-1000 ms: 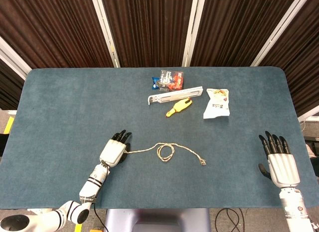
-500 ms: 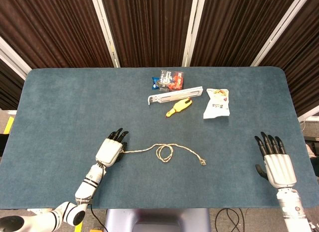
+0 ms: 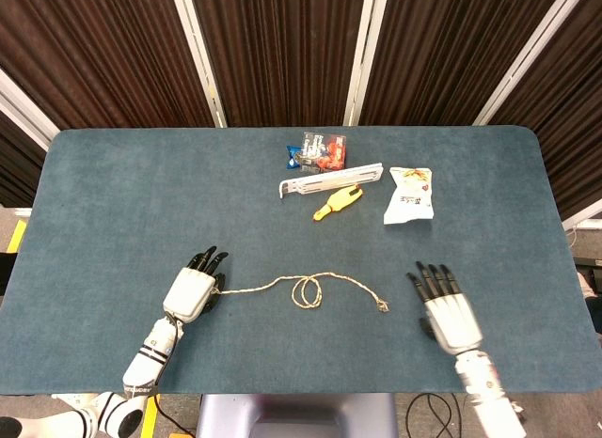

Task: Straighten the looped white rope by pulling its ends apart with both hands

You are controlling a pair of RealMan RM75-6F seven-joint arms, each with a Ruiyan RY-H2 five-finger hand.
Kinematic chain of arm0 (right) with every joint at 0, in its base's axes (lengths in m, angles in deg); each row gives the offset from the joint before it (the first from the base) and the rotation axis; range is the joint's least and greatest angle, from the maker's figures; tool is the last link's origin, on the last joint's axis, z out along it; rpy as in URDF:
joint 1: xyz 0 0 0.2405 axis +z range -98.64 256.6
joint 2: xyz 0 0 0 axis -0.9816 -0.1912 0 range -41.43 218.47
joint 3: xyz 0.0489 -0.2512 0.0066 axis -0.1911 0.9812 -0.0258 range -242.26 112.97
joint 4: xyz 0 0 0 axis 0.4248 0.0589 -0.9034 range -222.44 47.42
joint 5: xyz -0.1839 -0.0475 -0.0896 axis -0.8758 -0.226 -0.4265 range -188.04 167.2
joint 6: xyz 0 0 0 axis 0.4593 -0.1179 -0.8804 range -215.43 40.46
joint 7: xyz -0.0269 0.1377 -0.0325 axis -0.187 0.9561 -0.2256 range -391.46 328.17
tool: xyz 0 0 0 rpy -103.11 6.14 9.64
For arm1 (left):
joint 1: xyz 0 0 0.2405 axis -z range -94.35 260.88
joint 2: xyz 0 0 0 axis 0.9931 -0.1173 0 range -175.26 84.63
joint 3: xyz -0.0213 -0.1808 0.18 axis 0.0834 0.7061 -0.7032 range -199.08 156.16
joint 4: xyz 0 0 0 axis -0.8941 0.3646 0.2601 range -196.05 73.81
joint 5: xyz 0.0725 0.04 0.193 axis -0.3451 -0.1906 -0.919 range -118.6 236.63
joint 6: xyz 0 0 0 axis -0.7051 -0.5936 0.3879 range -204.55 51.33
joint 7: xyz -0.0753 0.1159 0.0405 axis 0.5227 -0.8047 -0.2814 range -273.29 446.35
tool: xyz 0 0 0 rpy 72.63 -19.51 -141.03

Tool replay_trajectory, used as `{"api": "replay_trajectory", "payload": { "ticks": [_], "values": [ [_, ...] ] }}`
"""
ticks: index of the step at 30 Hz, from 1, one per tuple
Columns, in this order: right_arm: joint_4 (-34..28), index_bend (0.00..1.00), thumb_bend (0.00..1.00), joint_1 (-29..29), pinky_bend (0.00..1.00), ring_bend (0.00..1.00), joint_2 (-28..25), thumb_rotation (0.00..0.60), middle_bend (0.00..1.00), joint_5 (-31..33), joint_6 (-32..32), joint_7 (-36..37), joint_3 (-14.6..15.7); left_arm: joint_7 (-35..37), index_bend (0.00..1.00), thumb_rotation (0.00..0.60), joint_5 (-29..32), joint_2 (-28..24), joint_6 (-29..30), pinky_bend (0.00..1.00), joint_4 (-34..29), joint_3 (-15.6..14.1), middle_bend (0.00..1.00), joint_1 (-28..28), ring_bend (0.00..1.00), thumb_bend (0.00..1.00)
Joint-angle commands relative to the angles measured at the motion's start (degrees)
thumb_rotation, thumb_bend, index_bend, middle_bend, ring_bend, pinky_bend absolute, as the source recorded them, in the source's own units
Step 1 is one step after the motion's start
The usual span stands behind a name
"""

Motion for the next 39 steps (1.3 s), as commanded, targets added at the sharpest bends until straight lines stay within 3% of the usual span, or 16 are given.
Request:
{"api": "replay_trajectory", "payload": {
  "ticks": [1, 10, 23, 32, 39],
  "values": [
    [0.08, 0.31, 0.36, 1.41, 0.00, 0.00, 4.12, 0.600, 0.00, 1.31, -2.44, -3.59, 0.17, 0.41, 0.60, 0.600, -0.21, -0.93, 0.54, 0.20, -0.69, -0.06, 0.12, -0.38, 0.00, 0.45],
    [1.47, 0.47, 0.36, 2.67, 0.00, 0.00, 9.83, 0.600, 0.01, 5.26, -3.84, -9.39, -1.67, 1.94, 0.60, 0.600, -0.43, -3.35, 0.96, 0.20, -2.26, 0.10, 0.12, -0.86, 0.00, 0.45],
    [5.19, 0.49, 0.36, 4.75, 0.00, 0.00, 13.54, 0.600, 0.02, 9.92, -4.27, -11.36, -5.10, 2.56, 0.60, 0.600, -0.56, -4.26, 0.84, 0.20, -2.67, 0.56, 0.12, -0.69, 0.00, 0.44],
    [6.92, 0.49, 0.36, 5.99, 0.00, 0.00, 14.79, 0.600, 0.02, 11.83, -5.09, -12.61, -5.93, 2.47, 0.60, 0.600, -0.52, -4.40, 0.71, 0.20, -2.67, 0.58, 0.12, -0.69, 0.00, 0.44],
    [6.53, 0.56, 0.39, 6.84, 0.00, 0.00, 14.82, 0.600, 0.05, 15.38, -6.34, -15.05, -6.71, 2.43, 0.61, 0.600, -0.48, -4.60, 0.72, 0.20, -2.66, 0.68, 0.12, -0.71, 0.00, 0.44]
  ]
}}
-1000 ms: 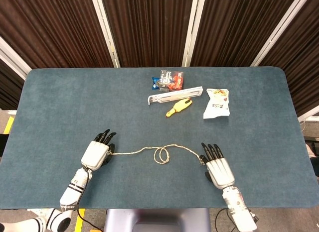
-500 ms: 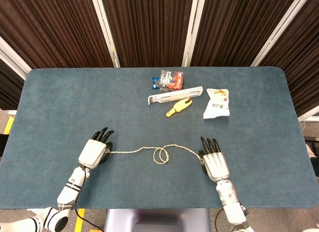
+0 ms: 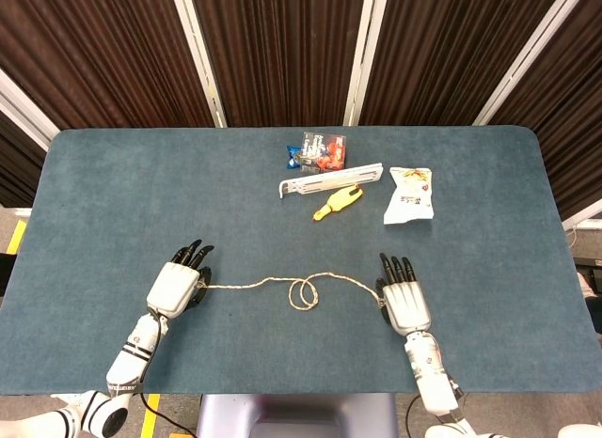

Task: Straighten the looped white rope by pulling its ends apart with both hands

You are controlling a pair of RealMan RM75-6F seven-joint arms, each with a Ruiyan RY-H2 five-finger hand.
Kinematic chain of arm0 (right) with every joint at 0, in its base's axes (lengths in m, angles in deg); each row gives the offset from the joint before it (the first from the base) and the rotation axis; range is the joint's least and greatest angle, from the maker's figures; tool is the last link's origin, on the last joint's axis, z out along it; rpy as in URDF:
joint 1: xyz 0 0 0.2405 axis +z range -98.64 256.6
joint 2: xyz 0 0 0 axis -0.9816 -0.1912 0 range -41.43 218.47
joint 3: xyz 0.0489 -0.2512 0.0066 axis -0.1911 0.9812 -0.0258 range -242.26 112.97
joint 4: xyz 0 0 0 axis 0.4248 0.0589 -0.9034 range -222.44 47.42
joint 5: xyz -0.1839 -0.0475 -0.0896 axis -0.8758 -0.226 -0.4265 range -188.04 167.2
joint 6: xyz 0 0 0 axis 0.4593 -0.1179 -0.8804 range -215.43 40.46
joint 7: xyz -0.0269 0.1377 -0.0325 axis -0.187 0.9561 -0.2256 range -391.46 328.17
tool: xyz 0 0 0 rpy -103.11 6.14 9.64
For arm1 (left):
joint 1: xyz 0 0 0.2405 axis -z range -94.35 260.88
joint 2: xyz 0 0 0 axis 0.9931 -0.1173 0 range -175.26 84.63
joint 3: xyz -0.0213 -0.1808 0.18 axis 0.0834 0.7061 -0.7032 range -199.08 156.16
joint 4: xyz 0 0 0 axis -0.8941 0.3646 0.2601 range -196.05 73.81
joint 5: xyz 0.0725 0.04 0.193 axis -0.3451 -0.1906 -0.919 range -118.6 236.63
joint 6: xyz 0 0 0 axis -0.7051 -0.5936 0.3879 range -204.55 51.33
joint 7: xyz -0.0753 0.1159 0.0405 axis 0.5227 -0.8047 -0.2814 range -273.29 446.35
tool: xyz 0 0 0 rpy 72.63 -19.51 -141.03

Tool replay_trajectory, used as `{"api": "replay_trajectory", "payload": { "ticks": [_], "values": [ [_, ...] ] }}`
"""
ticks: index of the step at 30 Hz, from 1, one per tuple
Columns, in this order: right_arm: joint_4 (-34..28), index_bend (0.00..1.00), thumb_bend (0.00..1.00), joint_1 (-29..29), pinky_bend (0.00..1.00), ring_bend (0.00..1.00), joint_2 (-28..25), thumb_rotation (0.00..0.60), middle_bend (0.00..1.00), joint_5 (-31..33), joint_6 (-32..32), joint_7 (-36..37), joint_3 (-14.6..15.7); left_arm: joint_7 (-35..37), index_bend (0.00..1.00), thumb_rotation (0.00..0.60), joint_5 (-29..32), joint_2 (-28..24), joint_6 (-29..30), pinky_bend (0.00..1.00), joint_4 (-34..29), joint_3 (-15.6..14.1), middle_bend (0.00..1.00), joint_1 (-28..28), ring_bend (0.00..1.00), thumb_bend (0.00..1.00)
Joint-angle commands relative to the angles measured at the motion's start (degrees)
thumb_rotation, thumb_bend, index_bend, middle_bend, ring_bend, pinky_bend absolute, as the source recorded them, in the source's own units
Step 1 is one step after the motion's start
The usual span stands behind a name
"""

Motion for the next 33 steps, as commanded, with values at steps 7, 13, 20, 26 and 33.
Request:
{"api": "replay_trajectory", "payload": {
  "ticks": [7, 13, 20, 26, 33],
  "values": [
    [-0.22, 0.61, 0.44, 1.12, 0.00, 0.00, -0.08, 0.600, 0.08, 3.32, -1.57, -2.07, -0.02, -0.02, 0.61, 0.600, 0.28, -0.11, -0.33, 0.20, 0.13, 0.07, 0.12, 0.01, 0.00, 0.44],
    [-0.66, 0.67, 0.46, 1.57, 0.00, 0.00, -0.53, 0.600, 0.12, 3.40, -1.72, -0.95, 0.52, -0.04, 0.61, 0.600, 0.38, -0.22, -0.41, 0.20, 0.05, 0.15, 0.12, 0.02, 0.00, 0.44],
    [-0.35, 0.76, 0.49, 1.87, 0.00, 0.00, -0.55, 0.600, 0.18, 3.20, -1.28, 0.42, 0.92, -0.29, 0.61, 0.600, 0.39, -0.42, -0.26, 0.20, -0.30, 0.15, 0.12, -0.08, 0.00, 0.44],
    [-0.18, 0.81, 0.57, 2.27, 0.00, 0.00, -0.71, 0.600, 0.21, 3.53, -1.02, 0.67, 0.78, -0.44, 0.60, 0.600, 0.33, -0.68, 0.16, 0.20, -0.41, 0.24, 0.12, -0.23, 0.00, 0.44],
    [-1.15, 0.83, 0.71, 2.73, 0.00, 0.00, -1.38, 0.600, 0.23, 4.31, -1.13, 0.74, 0.55, -0.39, 0.60, 0.600, 0.20, -1.12, 0.14, 0.20, -0.97, 0.06, 0.12, -0.33, 0.00, 0.44]
  ]
}}
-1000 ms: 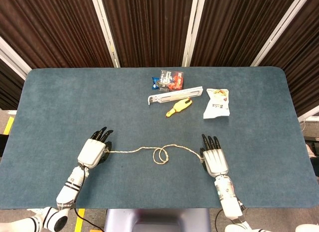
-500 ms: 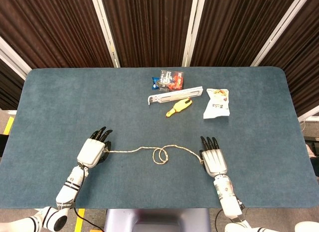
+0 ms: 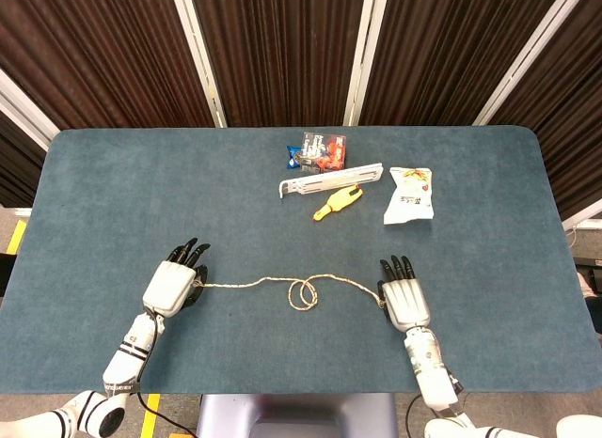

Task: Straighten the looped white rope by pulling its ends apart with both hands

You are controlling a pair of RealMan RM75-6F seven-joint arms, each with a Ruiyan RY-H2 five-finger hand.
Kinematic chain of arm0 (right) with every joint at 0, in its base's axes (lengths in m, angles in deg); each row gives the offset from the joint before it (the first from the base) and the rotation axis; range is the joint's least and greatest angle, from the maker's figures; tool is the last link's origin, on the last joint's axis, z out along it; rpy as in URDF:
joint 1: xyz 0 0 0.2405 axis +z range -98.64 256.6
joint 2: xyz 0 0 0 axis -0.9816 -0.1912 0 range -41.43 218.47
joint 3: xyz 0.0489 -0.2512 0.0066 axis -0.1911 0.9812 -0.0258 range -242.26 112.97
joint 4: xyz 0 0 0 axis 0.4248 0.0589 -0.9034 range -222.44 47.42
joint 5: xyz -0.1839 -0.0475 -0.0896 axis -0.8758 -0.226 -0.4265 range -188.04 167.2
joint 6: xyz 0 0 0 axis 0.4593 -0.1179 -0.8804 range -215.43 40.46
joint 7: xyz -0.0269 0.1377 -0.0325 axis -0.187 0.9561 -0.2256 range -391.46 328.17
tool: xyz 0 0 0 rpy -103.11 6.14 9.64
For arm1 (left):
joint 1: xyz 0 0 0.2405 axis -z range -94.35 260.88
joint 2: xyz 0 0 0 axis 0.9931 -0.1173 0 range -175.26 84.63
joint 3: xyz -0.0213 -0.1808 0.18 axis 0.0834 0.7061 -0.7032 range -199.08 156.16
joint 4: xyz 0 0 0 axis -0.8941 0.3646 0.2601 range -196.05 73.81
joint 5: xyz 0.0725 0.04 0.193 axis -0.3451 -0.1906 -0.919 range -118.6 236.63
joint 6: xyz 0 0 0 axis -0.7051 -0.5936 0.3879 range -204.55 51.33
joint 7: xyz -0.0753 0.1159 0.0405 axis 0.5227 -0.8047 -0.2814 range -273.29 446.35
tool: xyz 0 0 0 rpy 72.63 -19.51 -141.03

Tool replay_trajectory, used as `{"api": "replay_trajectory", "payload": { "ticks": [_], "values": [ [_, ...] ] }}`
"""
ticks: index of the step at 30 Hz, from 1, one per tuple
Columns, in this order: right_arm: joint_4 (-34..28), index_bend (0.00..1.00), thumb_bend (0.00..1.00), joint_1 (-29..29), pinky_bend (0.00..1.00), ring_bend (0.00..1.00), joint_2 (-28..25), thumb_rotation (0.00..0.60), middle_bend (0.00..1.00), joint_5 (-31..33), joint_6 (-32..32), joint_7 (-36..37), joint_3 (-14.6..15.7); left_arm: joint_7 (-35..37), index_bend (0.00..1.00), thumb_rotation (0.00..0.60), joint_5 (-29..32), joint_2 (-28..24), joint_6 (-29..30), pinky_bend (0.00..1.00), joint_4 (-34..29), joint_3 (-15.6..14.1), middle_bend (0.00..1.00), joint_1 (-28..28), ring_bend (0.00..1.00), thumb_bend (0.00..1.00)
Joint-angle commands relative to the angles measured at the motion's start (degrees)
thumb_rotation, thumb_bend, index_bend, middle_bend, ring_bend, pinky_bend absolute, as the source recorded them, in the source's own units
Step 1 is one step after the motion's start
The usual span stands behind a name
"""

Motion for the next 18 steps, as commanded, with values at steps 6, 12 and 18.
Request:
{"api": "replay_trajectory", "payload": {
  "ticks": [6, 12, 18],
  "values": [
    [-2.19, 0.84, 0.73, 0.40, 0.00, 0.00, -1.65, 0.600, 0.24, -0.39, 1.20, 0.34, -0.56, -0.17, 0.60, 0.600, -0.05, -0.51, 0.29, 0.20, -0.40, 0.08, 0.12, -0.13, 0.00, 0.44],
    [-3.95, 0.85, 0.74, 0.82, 0.00, 0.00, -4.42, 0.600, 0.24, 0.13, 2.32, 0.44, -2.25, -0.57, 0.60, 0.600, -0.08, -1.21, 0.91, 0.20, -0.47, 0.41, 0.12, -0.24, 0.00, 0.44],
    [-3.50, 0.85, 0.74, 1.04, 0.00, 0.00, -8.18, 0.600, 0.24, 1.58, 2.91, 1.24, -4.21, 0.60, 0.60, 0.600, -0.36, -2.89, 1.62, 0.20, 1.12, 0.43, 0.12, -0.68, 0.00, 0.44]
  ]
}}
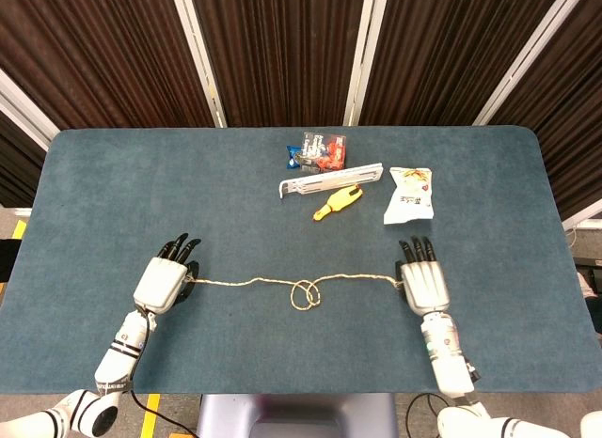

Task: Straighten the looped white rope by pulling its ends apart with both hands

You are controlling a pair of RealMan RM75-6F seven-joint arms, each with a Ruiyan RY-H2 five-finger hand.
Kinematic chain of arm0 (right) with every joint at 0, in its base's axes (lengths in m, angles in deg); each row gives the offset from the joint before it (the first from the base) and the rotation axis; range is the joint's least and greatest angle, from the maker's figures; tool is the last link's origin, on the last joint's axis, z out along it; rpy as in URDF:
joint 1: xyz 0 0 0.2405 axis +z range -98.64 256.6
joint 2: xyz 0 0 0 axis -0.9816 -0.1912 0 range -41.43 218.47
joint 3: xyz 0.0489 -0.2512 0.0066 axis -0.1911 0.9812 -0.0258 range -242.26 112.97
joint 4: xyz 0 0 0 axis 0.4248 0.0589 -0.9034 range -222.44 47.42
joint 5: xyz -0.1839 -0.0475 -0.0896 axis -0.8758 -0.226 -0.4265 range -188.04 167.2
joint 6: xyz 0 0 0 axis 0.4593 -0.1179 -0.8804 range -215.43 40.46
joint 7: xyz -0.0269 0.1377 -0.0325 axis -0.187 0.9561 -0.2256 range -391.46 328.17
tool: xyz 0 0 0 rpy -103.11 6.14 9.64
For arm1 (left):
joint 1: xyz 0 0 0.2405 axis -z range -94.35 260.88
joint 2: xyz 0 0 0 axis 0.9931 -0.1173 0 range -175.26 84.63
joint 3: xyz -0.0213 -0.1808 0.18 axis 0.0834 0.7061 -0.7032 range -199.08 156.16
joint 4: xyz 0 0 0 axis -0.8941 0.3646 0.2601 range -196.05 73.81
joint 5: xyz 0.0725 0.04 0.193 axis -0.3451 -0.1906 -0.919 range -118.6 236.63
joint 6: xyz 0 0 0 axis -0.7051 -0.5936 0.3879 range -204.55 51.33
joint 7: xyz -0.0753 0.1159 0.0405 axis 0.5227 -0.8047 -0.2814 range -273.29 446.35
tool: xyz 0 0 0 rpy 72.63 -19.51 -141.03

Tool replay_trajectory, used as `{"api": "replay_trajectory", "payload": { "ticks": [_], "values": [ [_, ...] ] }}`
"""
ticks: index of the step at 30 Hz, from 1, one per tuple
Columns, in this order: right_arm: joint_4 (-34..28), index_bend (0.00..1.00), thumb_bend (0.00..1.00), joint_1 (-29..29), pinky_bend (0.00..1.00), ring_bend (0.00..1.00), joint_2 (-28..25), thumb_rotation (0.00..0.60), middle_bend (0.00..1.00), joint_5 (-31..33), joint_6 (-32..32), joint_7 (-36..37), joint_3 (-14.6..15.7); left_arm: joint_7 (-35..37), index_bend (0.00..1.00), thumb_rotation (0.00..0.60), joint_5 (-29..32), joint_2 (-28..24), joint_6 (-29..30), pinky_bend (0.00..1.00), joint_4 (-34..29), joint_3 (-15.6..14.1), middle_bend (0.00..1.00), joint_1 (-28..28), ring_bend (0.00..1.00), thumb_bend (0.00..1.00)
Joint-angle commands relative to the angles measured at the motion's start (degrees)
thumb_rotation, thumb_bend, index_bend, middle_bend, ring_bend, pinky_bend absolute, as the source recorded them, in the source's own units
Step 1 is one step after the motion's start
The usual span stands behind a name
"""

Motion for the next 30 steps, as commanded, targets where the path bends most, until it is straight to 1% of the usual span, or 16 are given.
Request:
{"api": "replay_trajectory", "payload": {
  "ticks": [1, 8, 13, 22, 30],
  "values": [
    [0.39, 0.86, 0.74, 0.06, 0.00, 0.00, -1.97, 0.600, 0.25, 1.04, 0.32, 0.62, -1.10, 0.89, 0.60, 0.600, 0.02, -1.02, 0.24, 0.20, 1.41, -0.01, 0.12, -0.34, 0.00, 0.44],
    [0.86, 0.86, 0.75, -0.51, 0.00, 0.00, -6.71, 0.600, 0.25, 2.74, 0.36, 3.70, -2.49, 2.75, 0.60, 0.600, 1.65, -2.76, 0.03, 0.20, 4.75, -0.11, 0.12, -1.83, 0.00, 0.44],
    [3.12, 0.86, 0.75, -0.79, 0.00, 0.00, -8.62, 0.600, 0.25, 4.45, -0.21, 5.43, -2.98, 4.61, 0.60, 0.600, 2.36, -3.19, -0.34, 0.20, 7.74, -0.40, 0.12, -2.77, 0.00, 0.44],
    [7.56, 0.86, 0.75, -0.62, 0.00, 0.00, -9.77, 0.600, 0.25, 7.07, -1.49, 7.24, -3.48, 6.94, 0.60, 0.600, 3.26, -2.76, -1.17, 0.21, 12.03, -0.26, 0.12, -3.51, 0.00, 0.44],
    [10.41, 0.86, 0.75, -0.32, 0.00, 0.00, -9.87, 0.600, 0.25, 8.11, -2.89, 8.90, -3.21, 6.55, 0.60, 0.600, 3.51, -1.73, -2.07, 0.21, 13.38, -0.32, 0.12, -3.52, 0.00, 0.44]
  ]
}}
